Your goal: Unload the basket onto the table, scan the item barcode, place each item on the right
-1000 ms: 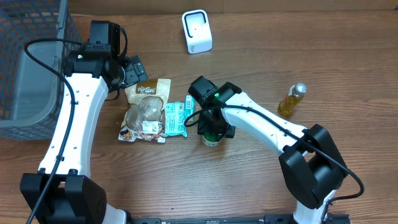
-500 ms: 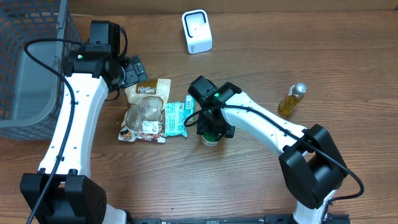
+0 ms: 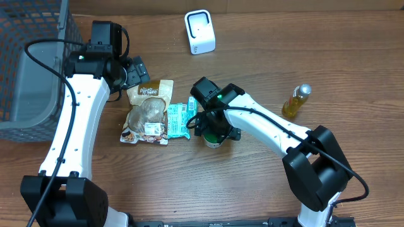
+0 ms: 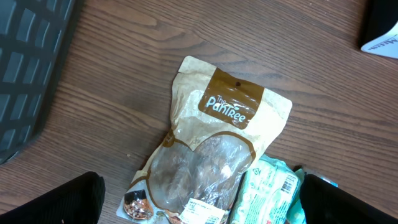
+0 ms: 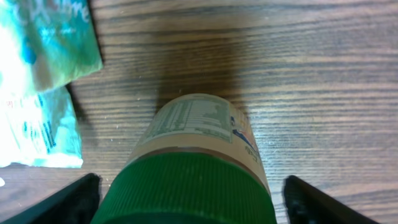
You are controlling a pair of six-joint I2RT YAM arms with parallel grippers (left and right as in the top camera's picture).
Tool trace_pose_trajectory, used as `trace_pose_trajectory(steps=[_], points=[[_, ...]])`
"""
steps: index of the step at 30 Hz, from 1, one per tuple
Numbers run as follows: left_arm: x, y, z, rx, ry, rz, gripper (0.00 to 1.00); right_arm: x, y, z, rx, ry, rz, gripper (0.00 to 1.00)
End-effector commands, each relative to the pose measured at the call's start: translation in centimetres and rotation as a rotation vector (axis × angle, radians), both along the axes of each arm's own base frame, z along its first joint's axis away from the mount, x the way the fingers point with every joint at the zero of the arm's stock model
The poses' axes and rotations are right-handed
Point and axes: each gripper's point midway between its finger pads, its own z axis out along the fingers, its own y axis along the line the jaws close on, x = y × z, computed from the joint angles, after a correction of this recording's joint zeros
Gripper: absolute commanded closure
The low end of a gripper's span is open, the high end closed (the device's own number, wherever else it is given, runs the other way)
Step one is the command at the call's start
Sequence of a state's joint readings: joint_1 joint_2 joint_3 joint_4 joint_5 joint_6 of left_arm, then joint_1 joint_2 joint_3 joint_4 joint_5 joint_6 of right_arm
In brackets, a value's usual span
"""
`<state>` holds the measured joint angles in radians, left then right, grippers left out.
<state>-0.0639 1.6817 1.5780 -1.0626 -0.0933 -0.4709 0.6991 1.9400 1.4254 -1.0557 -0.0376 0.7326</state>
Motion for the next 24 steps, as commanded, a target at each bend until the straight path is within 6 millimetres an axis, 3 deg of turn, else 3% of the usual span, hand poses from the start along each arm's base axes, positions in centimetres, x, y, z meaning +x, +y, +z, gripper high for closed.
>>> trace_pose_trajectory(steps=[1,24], points=[[0.2,0.0,0.7,0.006,-0.018,-0.002,0.0,0.0,-0.3,-0.3,-0.01,0.001,0.0,0.02],[0.2,0.0,0.7,0.006,-0.018,-0.002,0.0,-0.2,-0.5,-2.0,-0.004,-0.01,-0.003,0.0]])
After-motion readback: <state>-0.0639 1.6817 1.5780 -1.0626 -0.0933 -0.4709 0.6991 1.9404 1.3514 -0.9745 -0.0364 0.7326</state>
